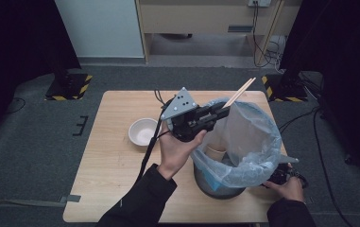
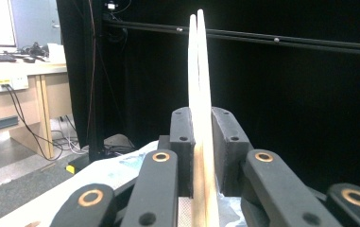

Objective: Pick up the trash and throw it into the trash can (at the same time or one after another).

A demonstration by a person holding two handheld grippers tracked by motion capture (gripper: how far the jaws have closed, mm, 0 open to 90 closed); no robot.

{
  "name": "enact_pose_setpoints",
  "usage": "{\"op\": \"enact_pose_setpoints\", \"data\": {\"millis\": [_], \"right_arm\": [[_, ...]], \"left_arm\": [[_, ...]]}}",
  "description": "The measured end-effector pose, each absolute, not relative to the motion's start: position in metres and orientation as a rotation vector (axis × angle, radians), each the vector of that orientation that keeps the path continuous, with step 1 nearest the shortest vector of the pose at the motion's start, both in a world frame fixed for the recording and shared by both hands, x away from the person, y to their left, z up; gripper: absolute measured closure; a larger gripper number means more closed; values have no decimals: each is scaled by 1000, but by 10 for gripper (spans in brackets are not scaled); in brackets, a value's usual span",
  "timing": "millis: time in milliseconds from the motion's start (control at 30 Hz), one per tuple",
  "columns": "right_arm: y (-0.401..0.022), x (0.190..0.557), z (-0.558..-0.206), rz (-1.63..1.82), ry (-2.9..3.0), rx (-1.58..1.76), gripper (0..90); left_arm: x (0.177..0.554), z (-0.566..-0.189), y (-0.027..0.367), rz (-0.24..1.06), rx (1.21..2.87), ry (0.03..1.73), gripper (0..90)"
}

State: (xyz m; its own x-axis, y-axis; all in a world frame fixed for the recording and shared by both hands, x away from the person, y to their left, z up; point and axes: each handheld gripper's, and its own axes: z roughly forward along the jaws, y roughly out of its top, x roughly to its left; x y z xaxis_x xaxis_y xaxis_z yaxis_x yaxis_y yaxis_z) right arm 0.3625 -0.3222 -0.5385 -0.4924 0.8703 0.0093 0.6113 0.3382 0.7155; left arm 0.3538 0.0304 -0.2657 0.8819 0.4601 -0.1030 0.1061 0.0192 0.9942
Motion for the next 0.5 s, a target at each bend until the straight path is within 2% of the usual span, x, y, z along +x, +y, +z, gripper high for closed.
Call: {"op": "enact_pose_setpoints", "data": {"millis": [500], "right_arm": [[-322,363,-539,948,2233,1307,44]], "left_arm": [[356,-266,16,283,1574,454,795]]}}
